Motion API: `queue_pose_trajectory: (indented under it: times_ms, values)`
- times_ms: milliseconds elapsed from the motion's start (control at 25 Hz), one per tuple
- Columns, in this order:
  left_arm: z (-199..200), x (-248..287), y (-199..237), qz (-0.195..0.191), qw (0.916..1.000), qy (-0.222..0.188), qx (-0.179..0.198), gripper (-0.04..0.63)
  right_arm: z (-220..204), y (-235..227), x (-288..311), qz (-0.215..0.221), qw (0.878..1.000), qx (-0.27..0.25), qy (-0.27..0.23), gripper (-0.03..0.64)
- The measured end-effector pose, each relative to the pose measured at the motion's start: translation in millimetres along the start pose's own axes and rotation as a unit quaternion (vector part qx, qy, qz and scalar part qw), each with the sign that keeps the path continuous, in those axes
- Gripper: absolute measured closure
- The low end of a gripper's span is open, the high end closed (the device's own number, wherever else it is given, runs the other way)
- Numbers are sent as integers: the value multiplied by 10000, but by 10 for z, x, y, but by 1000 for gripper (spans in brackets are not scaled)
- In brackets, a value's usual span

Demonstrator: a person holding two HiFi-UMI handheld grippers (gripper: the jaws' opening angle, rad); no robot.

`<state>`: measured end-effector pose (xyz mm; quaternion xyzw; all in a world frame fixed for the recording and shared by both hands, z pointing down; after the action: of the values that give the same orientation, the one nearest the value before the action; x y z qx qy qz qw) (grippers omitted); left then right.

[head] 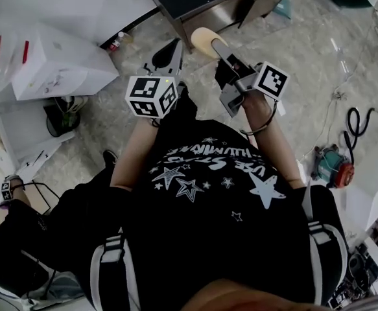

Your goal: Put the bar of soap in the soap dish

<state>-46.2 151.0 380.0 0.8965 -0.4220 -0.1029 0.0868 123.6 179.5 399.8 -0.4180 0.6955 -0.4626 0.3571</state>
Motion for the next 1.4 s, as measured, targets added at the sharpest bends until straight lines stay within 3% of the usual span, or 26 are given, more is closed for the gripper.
queue_pose_trajectory:
  times_ms: [880, 1400]
  values:
    - [270, 1124, 1427, -313, 9989, 57, -334, 584, 241, -213, 1731, -462, 9984, -224, -247, 486]
    - [290, 1296, 1709, -83, 9991, 27, -411, 584, 385, -353, 2068, -567, 9981, -210, -68, 486]
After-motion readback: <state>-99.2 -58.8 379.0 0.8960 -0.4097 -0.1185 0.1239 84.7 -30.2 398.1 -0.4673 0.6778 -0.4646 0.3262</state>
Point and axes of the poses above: the fingertips, and each gripper's own axes: x forward along the fingers, y to its left, z out of its top, the point moved 6 cm from there along -x, backward along the fingers, and after that the axes turned 15 degrees about -y, right-handed, at the moved point
